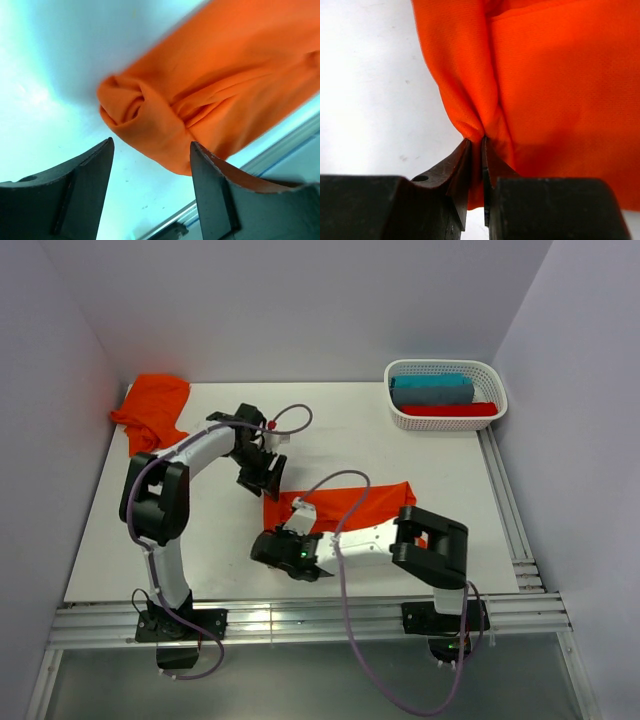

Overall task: Roll the t-shirts
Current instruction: Roll the tshirt

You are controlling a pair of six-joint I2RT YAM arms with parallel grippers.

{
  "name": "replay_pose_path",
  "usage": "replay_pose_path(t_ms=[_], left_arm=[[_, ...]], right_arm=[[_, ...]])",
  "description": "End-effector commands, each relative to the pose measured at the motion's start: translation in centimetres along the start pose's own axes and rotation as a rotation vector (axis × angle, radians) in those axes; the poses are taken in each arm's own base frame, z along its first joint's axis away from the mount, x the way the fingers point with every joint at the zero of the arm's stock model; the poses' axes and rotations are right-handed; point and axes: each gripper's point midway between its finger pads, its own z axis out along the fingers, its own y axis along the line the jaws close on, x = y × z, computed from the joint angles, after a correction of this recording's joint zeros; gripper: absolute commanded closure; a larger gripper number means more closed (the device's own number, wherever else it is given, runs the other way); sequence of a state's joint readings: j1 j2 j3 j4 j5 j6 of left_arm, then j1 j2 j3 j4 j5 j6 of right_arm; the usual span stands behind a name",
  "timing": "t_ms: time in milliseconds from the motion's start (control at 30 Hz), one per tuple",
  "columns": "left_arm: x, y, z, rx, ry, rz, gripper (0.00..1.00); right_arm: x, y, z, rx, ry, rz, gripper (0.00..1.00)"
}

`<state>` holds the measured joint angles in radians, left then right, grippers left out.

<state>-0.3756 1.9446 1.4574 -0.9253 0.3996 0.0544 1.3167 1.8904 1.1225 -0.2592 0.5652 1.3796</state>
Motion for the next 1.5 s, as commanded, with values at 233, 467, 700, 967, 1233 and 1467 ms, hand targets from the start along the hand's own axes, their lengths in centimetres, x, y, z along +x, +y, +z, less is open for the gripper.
replay_pose_path(t_ms=[233, 467, 700, 967, 1233, 1467], left_arm=[[-0.7, -0.4, -5.8, 0.270, -0.163, 0.045, 0.31], [2.4, 0.9, -1.7, 0.303, -0.138, 0.047, 0.30], [3.0, 0.6, 0.9, 0.369, -0.145, 0.003, 0.29], [2.1, 1.0, 3.0, 0.272, -0.132, -0.084, 0.37], [1.9, 2.1, 3.4, 0.061, -0.085, -0.116, 0.84], [2.6, 2.7, 3.3, -0.063, -0.046, -0.085, 0.94]], right_arm=[[-0.8, 2.2, -1.9, -0.448, 0.139, 0.410, 0.82], [-1.8, 2.8, -2.1, -0.624, 0.187, 0.572, 0.82], [-1.6, 3.7, -1.8, -0.701, 0.217, 0.645, 0.82], [-1.2, 3.5, -1.3, -0.695, 0.228, 0.663, 0.80], [-0.8, 2.3, -0.7, -0.496, 0.178, 0.535, 0.60], [-0.4, 1.0, -1.4, -0.202, 0.090, 0.282, 0.44]])
